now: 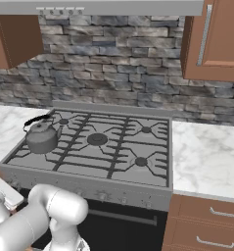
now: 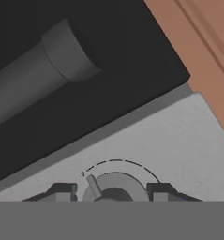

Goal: Lower the heat of the kettle.

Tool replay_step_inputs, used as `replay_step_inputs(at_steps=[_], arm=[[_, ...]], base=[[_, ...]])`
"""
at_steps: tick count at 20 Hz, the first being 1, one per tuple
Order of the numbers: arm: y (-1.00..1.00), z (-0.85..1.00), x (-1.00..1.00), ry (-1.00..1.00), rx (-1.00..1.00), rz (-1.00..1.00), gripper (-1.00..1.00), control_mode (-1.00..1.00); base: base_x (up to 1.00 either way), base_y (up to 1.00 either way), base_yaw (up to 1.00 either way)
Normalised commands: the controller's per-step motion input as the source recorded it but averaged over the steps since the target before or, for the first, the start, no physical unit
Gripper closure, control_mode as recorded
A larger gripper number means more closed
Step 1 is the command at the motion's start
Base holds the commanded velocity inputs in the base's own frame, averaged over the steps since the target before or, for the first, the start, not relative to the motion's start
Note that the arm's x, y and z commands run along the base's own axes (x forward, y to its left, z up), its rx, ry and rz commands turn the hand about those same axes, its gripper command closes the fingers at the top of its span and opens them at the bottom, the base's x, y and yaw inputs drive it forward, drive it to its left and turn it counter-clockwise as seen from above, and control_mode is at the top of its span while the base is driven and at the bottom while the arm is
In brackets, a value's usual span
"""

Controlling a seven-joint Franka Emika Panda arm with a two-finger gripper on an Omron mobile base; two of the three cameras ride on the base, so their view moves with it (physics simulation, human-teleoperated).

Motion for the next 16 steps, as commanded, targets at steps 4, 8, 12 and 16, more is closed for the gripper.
replay_step_inputs(at_steps=[4, 8, 12, 16], arm=[[-0.01, 0.07, 0.02, -0.04, 0.0, 0.0, 1.0, -1.0], [0.0, 0.01, 0.04, -0.01, 0.0, 0.0, 1.0, -1.0], [0.0, 0.0, 0.01, 0.0, 0.03, 0.0, 1.0, -1.0], [-0.09, 0.0, 0.0, -0.1, 0.14, 0.0, 1.0, -1.0]], base=[[0.0, 0.0, 0.0], [0.0, 0.0, 0.0], [0.0, 0.0, 0.0], [0.0, 0.0, 0.0]])
